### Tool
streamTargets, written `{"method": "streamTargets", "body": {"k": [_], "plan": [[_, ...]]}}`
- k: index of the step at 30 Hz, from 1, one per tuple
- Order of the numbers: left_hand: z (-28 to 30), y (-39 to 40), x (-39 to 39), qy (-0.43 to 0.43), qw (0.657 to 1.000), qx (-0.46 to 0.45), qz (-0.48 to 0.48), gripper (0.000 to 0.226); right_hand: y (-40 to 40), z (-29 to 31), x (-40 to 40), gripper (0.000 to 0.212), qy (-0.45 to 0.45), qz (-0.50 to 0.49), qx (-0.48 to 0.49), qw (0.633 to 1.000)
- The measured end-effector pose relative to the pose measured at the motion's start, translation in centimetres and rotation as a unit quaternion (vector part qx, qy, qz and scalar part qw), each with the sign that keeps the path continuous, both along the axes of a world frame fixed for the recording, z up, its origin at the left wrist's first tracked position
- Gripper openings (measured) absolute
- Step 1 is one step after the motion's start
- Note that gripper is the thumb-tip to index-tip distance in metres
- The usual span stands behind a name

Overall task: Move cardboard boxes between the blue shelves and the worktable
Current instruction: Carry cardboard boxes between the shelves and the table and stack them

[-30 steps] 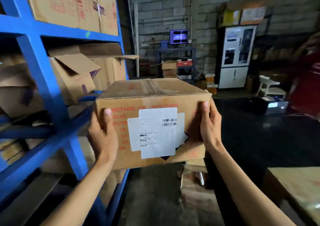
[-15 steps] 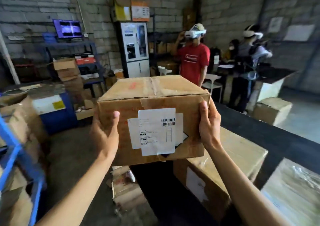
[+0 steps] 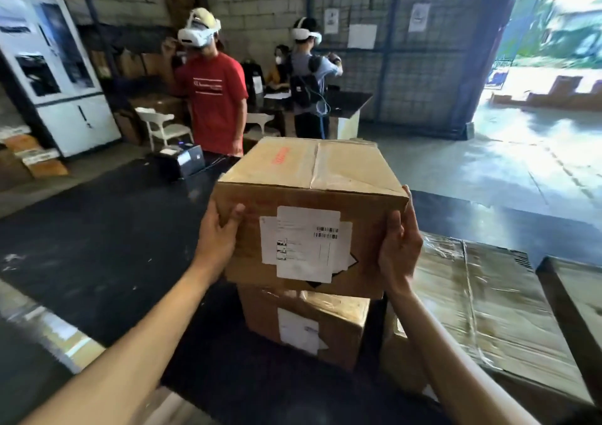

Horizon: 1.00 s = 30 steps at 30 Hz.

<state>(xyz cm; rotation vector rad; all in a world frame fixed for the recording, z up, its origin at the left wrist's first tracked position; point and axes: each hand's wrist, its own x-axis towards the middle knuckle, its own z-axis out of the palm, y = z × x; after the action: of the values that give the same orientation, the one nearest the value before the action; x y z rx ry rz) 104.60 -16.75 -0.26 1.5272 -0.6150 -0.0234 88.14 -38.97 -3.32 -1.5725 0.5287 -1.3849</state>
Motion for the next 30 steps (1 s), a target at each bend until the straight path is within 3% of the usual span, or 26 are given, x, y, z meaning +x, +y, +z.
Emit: {"method": "streamTargets", "body": {"k": [8, 12, 14, 17, 30], "plan": [[-4.3, -0.9, 2.8, 0.031, 0.998, 0.018, -0.057, 0.054, 1.4, -4.9, -0.4, 0.060, 0.035, -0.044, 0.006, 0.998], [-6.0, 0.2, 2.9, 0.052, 0.996, 0.030, -0.059, 0.033, 3.1, -6.5, -0.5, 0.062, 0.051, 0.001, 0.004, 0.999], [-5.9, 0.4, 3.4, 0.056, 0.996, 0.036, -0.061, 0.035, 3.6, -6.1, -0.3, 0.065, 0.054, 0.008, 0.007, 0.998], [-5.8, 0.4, 4.3, 0.052, 0.997, 0.035, -0.049, 0.049, 4.3, -5.3, -0.3, 0.066, 0.062, 0.028, 0.002, 0.998], [-5.4, 0.7, 2.6, 0.051, 0.997, 0.036, 0.047, 0.045, 3.7, -4.6, -0.8, 0.068, 0.089, 0.027, -0.075, 0.993]]}}
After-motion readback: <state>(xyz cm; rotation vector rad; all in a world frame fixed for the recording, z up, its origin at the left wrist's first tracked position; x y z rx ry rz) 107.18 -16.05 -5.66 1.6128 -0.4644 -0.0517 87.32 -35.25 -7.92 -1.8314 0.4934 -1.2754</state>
